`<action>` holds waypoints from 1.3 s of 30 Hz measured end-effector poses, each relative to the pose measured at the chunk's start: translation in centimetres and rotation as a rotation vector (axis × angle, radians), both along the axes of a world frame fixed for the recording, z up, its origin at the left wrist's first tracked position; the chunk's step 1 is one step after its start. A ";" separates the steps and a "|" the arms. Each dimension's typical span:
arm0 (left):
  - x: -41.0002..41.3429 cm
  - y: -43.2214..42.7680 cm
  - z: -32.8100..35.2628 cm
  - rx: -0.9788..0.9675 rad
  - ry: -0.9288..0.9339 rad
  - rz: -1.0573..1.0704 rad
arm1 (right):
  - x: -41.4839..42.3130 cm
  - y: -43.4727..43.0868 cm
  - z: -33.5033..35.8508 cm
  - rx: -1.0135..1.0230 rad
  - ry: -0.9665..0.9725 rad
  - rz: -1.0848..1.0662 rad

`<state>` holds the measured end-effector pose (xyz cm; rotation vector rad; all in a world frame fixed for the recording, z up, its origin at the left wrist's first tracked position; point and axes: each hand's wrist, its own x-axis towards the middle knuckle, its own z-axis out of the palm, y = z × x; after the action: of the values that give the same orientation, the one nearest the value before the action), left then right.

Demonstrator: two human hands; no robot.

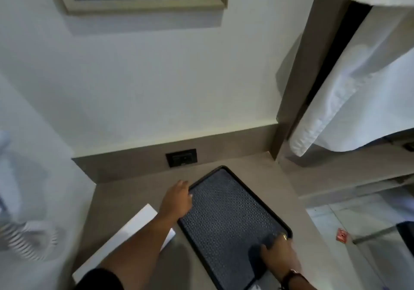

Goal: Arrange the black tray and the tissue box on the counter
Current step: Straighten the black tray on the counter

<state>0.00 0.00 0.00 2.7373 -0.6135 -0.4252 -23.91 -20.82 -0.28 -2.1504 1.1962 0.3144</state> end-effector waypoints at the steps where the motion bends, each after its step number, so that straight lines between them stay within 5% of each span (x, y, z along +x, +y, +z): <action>1: 0.4 -0.3 -0.6 0.039 -0.003 0.002 | -0.4 -0.1 -0.4 0.030 -0.006 -0.043; 10: 4.9 -3.3 -2.5 0.117 0.111 0.076 | -0.6 0.8 -3.5 0.128 -0.069 -0.373; 20: 5.0 -5.2 -3.4 -0.007 0.075 0.190 | 0.0 -2.3 -4.6 0.212 -0.174 -0.678; 27: 1.9 -4.6 -2.1 -0.257 0.298 0.466 | 3.4 -12.1 -3.0 0.224 -0.312 -0.613; 39: -9.2 1.4 -4.1 -0.193 0.259 0.625 | 8.4 -15.8 -4.4 0.278 -0.305 -0.277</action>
<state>-9.23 1.44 -4.09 2.4565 0.2554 -0.5122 -15.48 -36.61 -4.64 -1.6974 1.1759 0.0261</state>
